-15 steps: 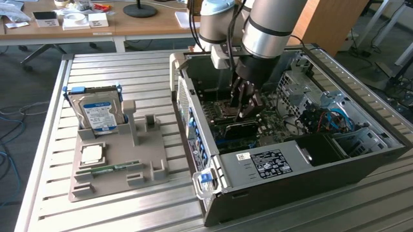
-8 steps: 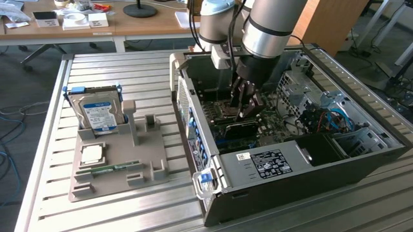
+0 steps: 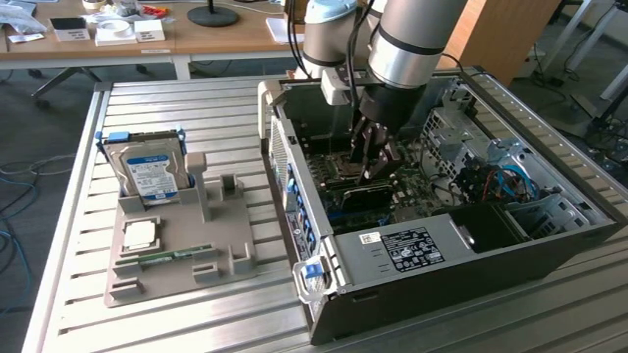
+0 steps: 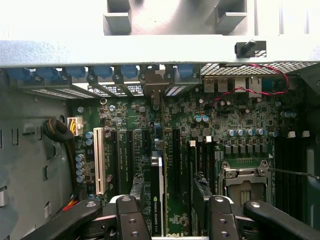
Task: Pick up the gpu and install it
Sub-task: 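Press down on the gpu until it lock into place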
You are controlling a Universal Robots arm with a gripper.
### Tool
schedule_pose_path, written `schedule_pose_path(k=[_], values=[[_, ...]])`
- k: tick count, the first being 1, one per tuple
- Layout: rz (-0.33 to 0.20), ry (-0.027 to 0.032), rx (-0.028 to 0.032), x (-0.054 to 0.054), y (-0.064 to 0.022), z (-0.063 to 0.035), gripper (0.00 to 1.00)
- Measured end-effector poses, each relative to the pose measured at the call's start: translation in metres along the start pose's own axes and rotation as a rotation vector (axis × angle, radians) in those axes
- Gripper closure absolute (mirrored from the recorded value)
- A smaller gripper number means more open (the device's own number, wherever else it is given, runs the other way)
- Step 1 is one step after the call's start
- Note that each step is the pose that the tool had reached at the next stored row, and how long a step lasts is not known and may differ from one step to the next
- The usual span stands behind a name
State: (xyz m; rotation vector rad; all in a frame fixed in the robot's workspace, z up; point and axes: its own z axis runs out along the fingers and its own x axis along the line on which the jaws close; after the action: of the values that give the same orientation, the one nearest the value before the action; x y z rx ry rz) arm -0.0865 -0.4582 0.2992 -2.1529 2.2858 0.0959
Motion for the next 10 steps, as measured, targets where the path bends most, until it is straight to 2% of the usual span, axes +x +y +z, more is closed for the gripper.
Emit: schedule_pose_path(k=[7, 8, 10], values=[[0.0, 0.0, -0.0001, 0.0, 0.0, 0.0, 0.48], [0.0, 0.0, 0.0, 0.0, 0.0, 0.0, 0.5], [0.0, 0.0, -0.0001, 0.0, 0.0, 0.0, 0.62]])
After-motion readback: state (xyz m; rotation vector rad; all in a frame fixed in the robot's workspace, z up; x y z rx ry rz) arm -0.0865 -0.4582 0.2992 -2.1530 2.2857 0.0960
